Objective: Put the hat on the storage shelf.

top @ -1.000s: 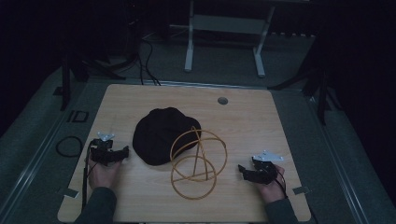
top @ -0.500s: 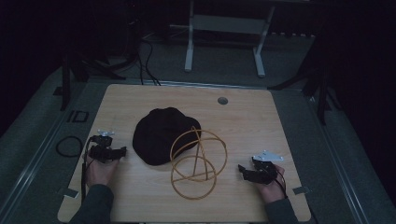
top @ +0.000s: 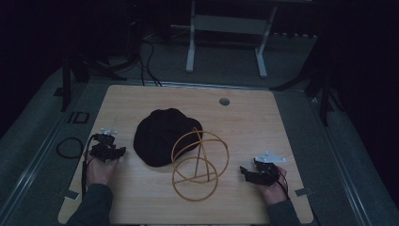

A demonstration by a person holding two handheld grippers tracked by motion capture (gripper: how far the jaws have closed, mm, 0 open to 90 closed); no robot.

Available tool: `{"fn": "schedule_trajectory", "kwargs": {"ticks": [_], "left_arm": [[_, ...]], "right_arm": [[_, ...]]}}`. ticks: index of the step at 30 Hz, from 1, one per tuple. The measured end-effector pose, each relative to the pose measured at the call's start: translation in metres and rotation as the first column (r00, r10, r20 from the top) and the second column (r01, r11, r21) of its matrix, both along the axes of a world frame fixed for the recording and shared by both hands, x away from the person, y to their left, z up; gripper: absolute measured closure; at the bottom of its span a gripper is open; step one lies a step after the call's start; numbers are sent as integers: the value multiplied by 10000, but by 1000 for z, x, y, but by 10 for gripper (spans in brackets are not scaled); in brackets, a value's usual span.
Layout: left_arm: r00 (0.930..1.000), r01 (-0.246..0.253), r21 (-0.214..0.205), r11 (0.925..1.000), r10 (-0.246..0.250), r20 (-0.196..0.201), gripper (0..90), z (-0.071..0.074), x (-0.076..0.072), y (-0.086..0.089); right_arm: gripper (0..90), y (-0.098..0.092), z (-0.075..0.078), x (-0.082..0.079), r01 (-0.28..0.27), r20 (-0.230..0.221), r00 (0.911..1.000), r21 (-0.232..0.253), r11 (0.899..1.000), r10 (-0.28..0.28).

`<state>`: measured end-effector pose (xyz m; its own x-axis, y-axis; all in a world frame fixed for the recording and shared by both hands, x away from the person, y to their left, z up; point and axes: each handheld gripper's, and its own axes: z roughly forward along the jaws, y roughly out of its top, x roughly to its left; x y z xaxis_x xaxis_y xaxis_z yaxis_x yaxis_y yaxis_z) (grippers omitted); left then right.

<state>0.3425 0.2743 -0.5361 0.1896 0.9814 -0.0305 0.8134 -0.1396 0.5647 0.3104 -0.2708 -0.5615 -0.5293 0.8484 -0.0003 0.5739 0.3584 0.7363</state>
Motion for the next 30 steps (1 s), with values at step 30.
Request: {"fn": "schedule_trajectory", "kwargs": {"ticks": [30], "left_arm": [[9892, 1453, -127, 9893, -1449, 231, 571, 47, 4, -15]], "right_arm": [[276, 0, 0, 0, 0, -1, 10000, 5, 10000, 0]]}}
